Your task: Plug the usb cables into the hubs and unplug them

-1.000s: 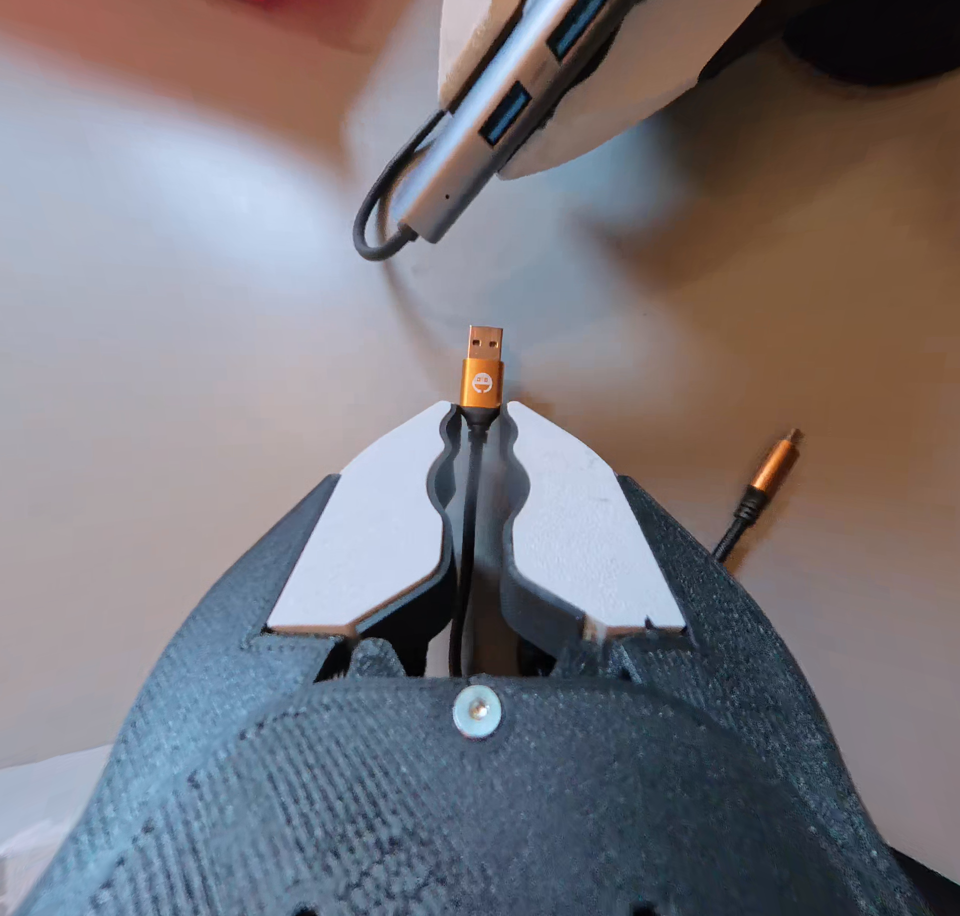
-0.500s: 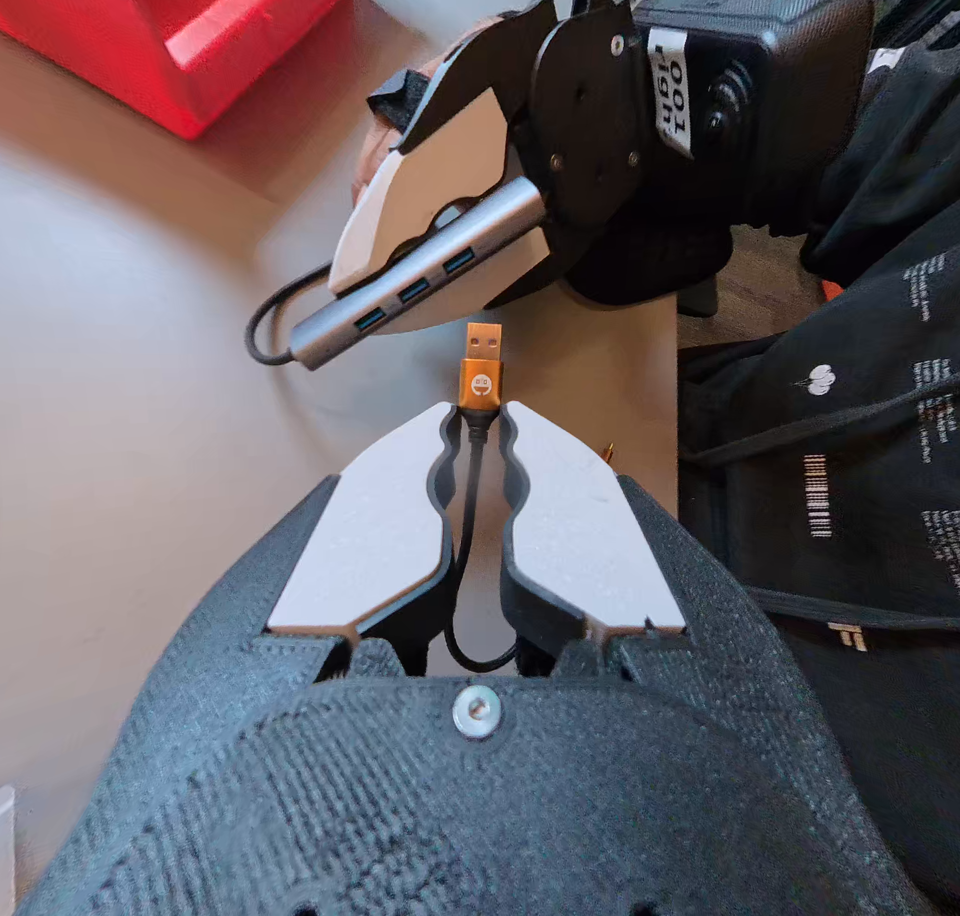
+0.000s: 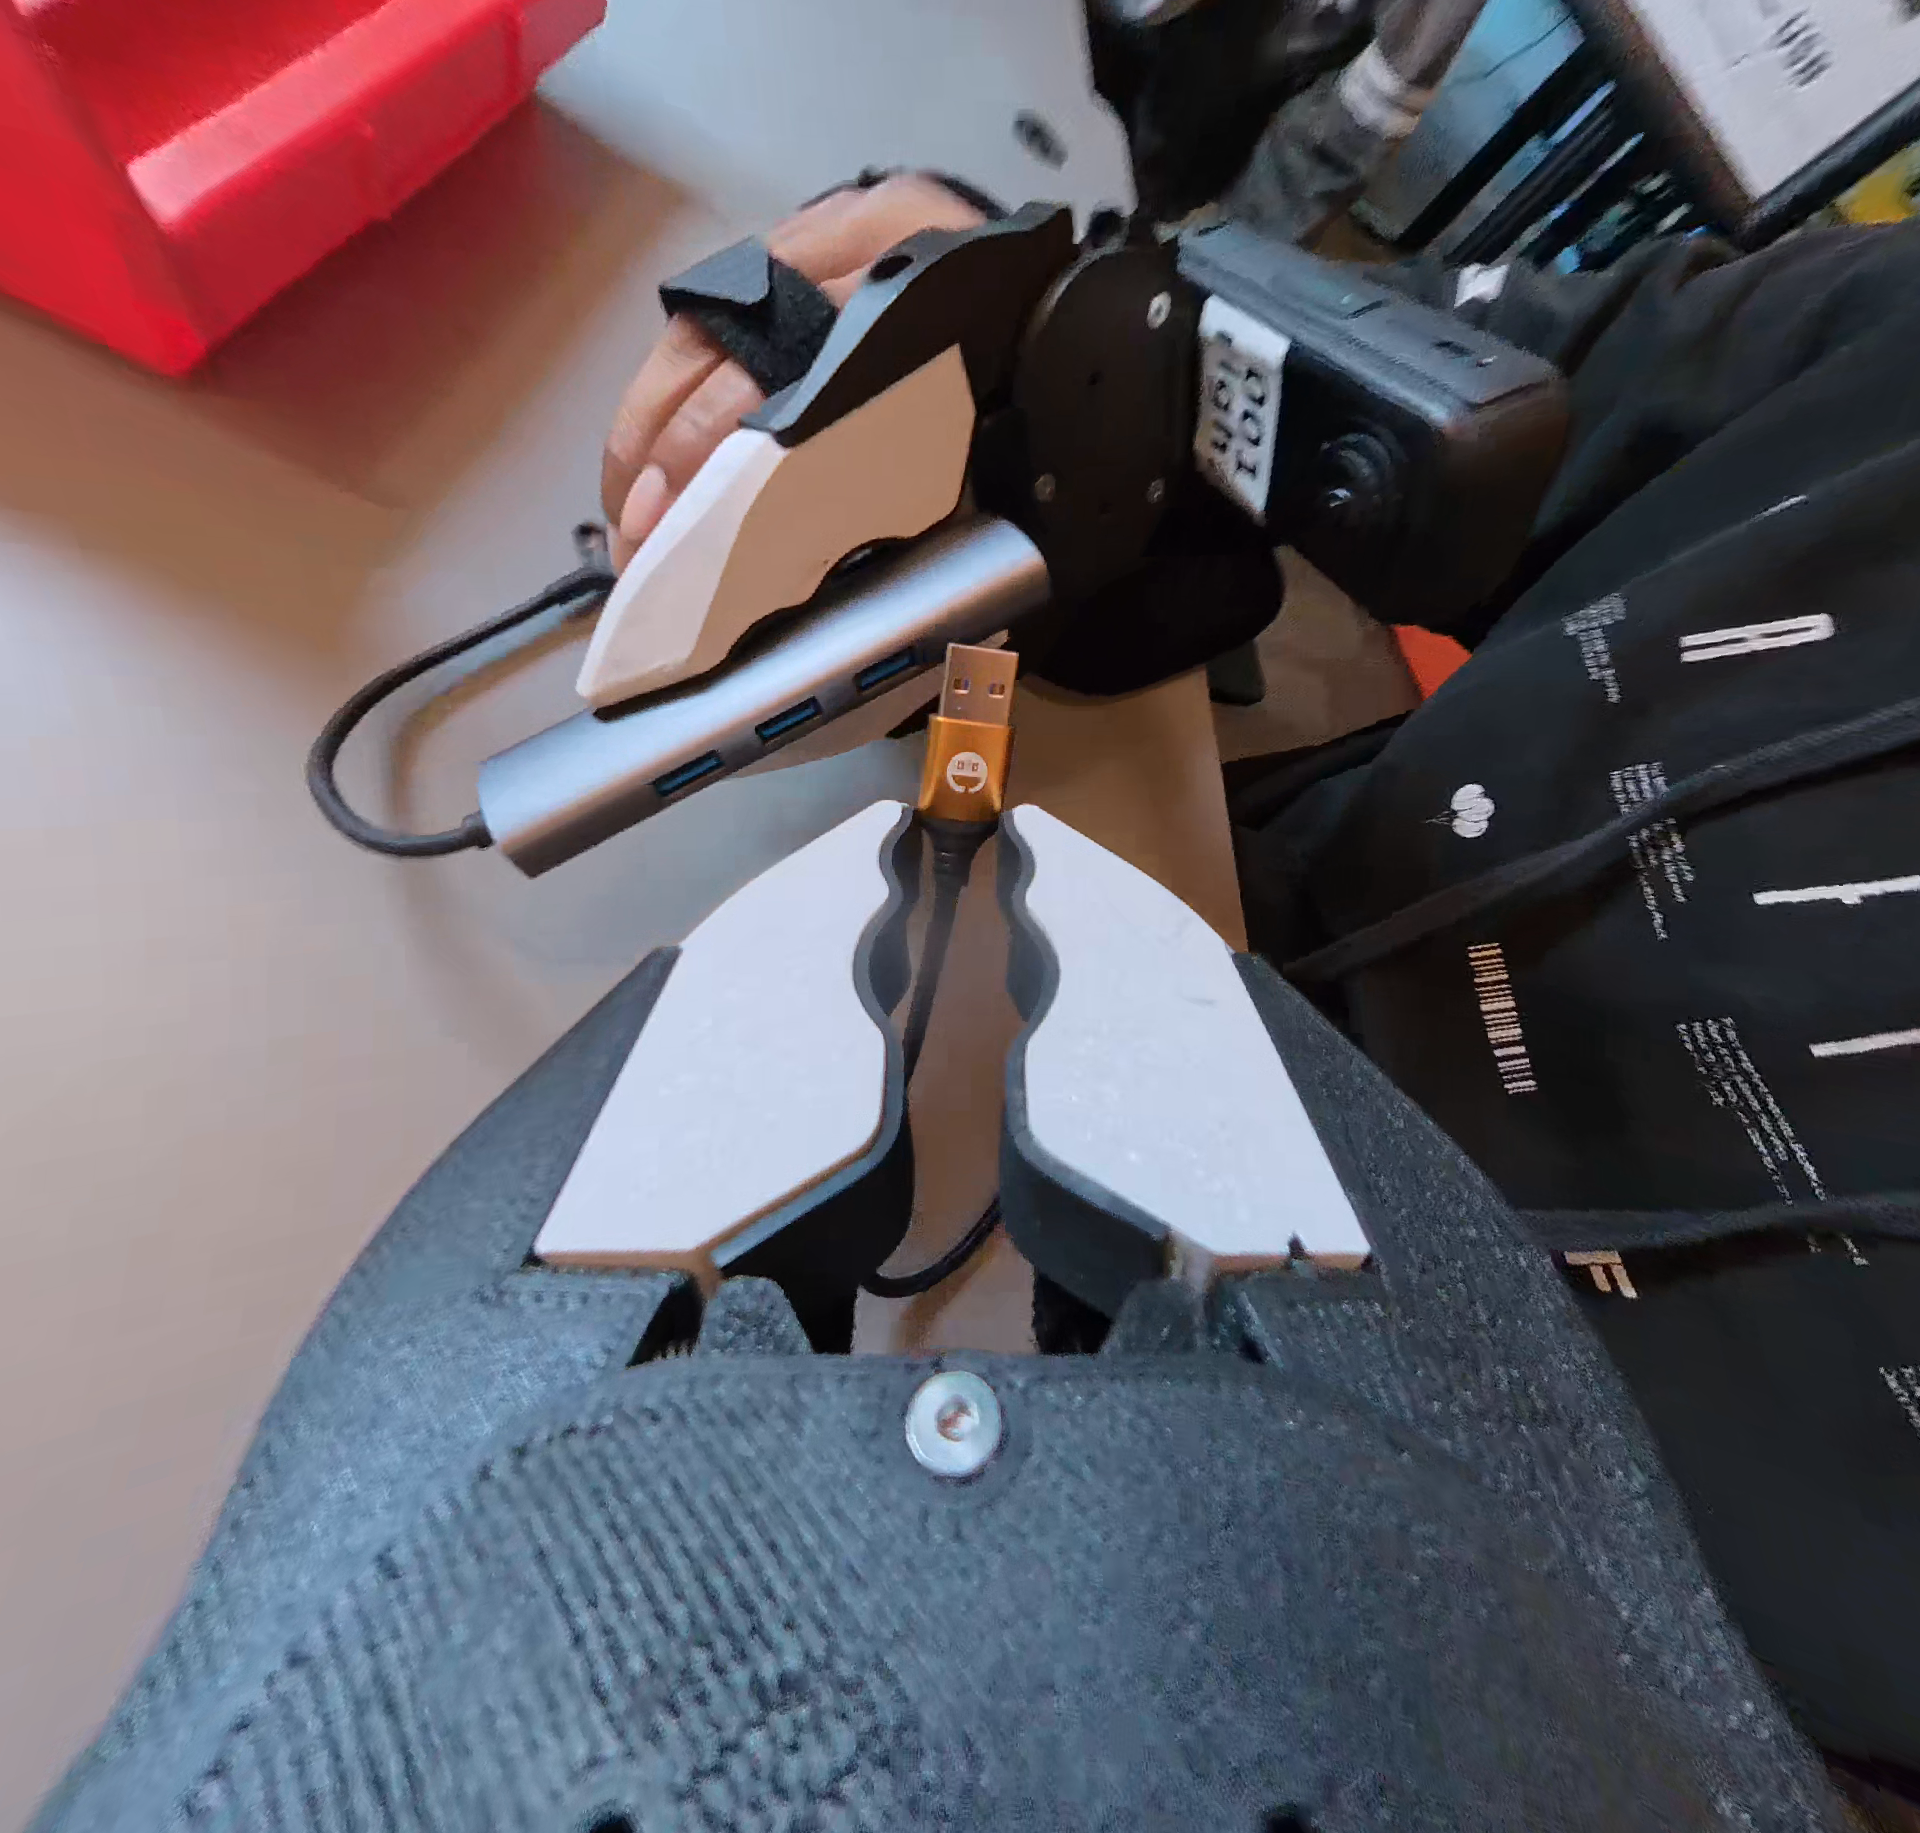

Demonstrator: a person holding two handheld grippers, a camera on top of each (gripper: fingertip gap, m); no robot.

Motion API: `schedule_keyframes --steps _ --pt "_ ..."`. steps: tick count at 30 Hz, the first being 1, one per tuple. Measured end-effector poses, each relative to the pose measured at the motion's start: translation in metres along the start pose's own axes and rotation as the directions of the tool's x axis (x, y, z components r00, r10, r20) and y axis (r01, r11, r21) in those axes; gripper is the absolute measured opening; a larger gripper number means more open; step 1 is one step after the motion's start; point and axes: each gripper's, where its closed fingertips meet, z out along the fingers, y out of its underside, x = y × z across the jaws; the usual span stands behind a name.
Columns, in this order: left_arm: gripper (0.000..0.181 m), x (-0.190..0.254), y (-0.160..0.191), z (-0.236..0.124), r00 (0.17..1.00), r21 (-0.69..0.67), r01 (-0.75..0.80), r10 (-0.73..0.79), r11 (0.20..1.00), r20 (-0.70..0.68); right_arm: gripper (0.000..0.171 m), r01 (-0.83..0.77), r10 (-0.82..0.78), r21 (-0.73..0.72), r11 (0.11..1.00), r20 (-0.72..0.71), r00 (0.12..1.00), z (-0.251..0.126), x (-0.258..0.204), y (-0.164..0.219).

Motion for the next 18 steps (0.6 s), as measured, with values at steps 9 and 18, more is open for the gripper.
schedule_keyframes --steps 9,18 --pt "0.014 -0.008 0.011 0.0 1.0 0.029 0.026 -0.025 0.999 -0.017 0.017 0.042 -0.042 -0.003 0.999 -0.019 0.999 0.0 0.0 -0.001" --pt "0.014 -0.064 0.021 -0.035 0.865 -0.122 -0.119 0.164 0.985 0.475 0.017 -0.006 0.005 -0.024 1.0 -0.049 0.999 -0.003 0.011 0.007"
